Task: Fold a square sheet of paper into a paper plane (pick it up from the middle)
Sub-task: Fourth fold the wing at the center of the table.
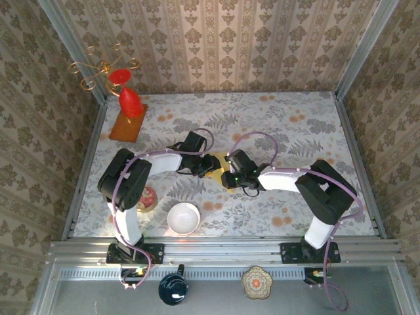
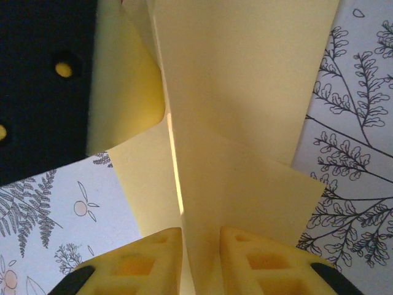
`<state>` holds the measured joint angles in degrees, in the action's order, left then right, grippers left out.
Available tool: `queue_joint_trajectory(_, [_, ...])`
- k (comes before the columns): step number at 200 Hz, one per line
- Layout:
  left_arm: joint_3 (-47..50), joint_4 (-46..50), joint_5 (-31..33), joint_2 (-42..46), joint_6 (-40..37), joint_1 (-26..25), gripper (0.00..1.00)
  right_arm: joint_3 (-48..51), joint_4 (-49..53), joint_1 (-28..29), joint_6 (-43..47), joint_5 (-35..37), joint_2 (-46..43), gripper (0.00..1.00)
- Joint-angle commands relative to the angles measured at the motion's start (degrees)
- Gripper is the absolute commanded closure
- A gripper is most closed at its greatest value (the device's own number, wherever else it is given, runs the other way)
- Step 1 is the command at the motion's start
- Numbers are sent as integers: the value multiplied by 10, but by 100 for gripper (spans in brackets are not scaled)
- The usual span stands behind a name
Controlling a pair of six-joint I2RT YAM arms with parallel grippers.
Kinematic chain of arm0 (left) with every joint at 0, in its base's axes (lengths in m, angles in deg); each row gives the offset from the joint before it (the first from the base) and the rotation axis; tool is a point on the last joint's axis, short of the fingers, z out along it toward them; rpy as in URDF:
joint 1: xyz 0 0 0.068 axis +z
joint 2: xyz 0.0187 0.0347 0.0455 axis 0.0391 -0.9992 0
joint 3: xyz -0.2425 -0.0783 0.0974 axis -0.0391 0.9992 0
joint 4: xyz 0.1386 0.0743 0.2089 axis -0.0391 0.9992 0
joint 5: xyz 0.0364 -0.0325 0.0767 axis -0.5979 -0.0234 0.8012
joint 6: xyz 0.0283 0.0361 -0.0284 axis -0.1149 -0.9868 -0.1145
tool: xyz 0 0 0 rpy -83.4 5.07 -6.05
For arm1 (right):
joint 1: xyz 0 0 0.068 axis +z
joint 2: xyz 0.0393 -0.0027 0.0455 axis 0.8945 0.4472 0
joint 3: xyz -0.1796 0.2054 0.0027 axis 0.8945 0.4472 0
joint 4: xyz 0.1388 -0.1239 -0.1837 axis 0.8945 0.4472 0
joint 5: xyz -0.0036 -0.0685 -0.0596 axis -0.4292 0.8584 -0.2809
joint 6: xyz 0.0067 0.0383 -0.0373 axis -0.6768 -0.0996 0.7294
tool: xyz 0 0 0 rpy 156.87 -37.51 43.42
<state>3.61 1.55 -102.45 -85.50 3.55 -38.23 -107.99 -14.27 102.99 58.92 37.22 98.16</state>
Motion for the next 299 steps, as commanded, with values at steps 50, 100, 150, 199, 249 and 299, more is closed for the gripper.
queue_joint_trajectory(50, [20, 56, 27, -8, -6, 2, 59, -6, -13, 2, 19, 0, 4, 90])
queue_joint_trajectory(100, [38, 56, 49, 48, -6, 15, 61, 10, -35, -6, 23, -29, -6, 94])
queue_joint_trajectory(150, [95, -5, 43, 114, 9, 35, 62, 53, -115, -29, 17, -129, -6, 98])
queue_joint_trajectory(199, [129, -73, 12, 137, 15, 34, 63, 79, -182, -56, -18, -204, 11, 99])
queue_joint_trajectory(249, [141, -154, -34, 115, 37, 26, 63, 102, -262, -88, -66, -278, 41, 100])
queue_joint_trajectory(299, [132, -183, -56, 94, 43, 19, 65, 120, -310, -109, -98, -322, 65, 100])
